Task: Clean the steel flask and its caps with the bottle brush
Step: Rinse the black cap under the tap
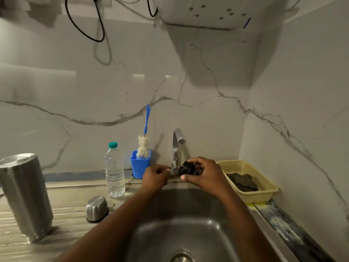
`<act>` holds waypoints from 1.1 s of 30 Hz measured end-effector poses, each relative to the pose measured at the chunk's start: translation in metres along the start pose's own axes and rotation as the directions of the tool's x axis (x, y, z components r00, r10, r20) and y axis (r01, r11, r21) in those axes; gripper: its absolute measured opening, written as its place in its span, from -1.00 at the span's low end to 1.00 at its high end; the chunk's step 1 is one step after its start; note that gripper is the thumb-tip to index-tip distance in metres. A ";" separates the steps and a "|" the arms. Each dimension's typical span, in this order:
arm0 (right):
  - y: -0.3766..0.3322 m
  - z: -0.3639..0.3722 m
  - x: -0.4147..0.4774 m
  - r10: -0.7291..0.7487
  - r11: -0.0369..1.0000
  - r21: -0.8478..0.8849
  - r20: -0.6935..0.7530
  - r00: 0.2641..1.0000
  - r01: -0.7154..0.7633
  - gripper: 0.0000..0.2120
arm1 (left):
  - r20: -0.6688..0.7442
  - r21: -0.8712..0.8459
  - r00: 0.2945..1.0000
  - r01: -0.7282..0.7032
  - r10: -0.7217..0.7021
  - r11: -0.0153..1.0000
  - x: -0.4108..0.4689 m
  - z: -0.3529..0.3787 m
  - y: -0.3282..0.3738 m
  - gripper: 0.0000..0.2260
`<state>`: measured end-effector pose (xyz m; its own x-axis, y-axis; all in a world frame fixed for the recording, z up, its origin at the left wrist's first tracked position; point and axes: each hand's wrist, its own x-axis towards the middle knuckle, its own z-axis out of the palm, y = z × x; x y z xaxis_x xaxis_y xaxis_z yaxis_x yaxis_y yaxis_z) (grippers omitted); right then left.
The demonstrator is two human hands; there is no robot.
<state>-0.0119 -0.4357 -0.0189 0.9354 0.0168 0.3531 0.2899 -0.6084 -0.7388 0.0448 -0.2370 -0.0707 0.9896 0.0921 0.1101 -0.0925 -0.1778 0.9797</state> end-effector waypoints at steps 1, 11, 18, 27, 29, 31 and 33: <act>0.004 0.002 0.002 -0.004 1.000 0.012 0.002 1.000 0.004 -0.45 | -0.006 0.050 1.000 -0.019 0.020 0.999 0.009 0.006 0.000 -0.77; 0.015 0.016 0.011 -0.014 0.998 0.061 0.033 0.999 0.012 -0.43 | -0.031 0.246 0.991 -0.122 0.133 0.962 0.059 0.048 0.015 -0.86; 0.015 0.020 0.010 0.015 0.997 0.072 0.020 1.000 -0.017 -0.50 | -0.072 0.150 0.997 -0.010 0.021 0.989 0.063 0.038 0.011 -0.86; 0.009 0.025 0.009 -0.018 1.000 0.021 0.001 1.000 0.018 -0.40 | 0.000 -0.006 0.999 -0.054 0.054 0.999 0.030 0.009 0.021 -0.80; 0.008 0.031 0.008 -0.031 1.000 0.004 -0.012 0.999 0.031 -0.38 | 0.087 -0.106 0.996 0.014 -0.004 0.994 0.016 0.003 0.024 -0.77; 0.008 0.037 0.006 -0.031 0.999 -0.009 -0.012 0.999 0.031 -0.34 | 0.213 -0.172 0.975 0.103 -0.065 0.980 0.002 0.000 0.029 -0.72; 0.008 0.040 0.006 -0.007 1.000 0.013 0.017 1.000 0.006 -0.32 | 0.281 -0.221 0.955 0.163 -0.097 0.962 -0.007 -0.001 0.033 -0.72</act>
<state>0.0038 -0.4084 -0.0456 0.9367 0.0340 0.3484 0.2983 -0.5982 -0.7437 0.0346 -0.2424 -0.0392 0.9848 -0.1698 -0.0369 0.0477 0.0605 0.9970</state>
